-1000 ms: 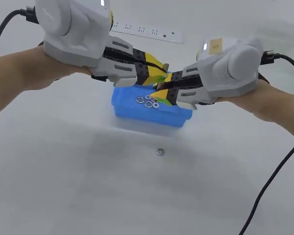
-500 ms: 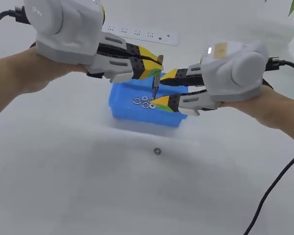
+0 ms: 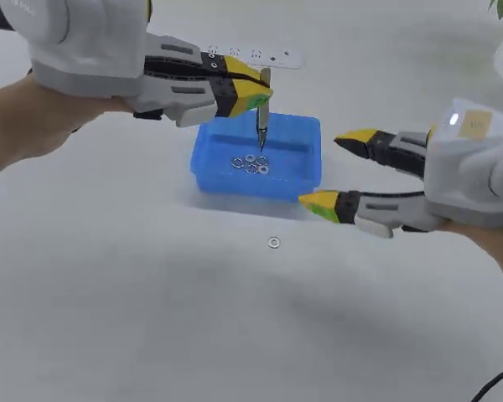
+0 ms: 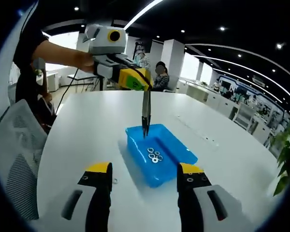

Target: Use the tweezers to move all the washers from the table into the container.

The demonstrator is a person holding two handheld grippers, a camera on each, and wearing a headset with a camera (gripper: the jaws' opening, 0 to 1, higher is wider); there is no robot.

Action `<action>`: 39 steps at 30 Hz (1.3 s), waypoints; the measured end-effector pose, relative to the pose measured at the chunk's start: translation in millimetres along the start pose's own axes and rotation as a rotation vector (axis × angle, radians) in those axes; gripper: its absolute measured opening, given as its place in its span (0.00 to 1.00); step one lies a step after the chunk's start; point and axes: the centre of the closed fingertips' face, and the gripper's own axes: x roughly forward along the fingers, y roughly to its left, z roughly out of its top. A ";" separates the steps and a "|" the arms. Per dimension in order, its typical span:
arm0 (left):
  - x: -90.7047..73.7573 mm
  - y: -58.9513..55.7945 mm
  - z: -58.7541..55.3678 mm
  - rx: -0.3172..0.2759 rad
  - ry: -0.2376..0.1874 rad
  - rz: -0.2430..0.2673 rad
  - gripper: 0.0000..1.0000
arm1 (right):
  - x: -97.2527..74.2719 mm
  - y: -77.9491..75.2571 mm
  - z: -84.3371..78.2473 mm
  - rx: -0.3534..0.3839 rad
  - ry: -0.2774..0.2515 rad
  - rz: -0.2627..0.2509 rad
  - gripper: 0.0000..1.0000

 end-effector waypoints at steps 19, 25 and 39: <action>14.6 -76.3 -33.4 -0.061 0.031 0.029 0.06 | -50.6 3.6 -57.6 0.203 0.020 -0.112 0.93; 14.6 -82.6 -41.5 -0.074 0.017 0.018 0.06 | -43.0 24.6 -74.4 0.105 0.098 -0.069 1.00; 26.2 -88.5 -56.7 -0.104 0.020 0.016 0.06 | -23.1 50.5 -77.2 0.023 0.105 0.036 1.00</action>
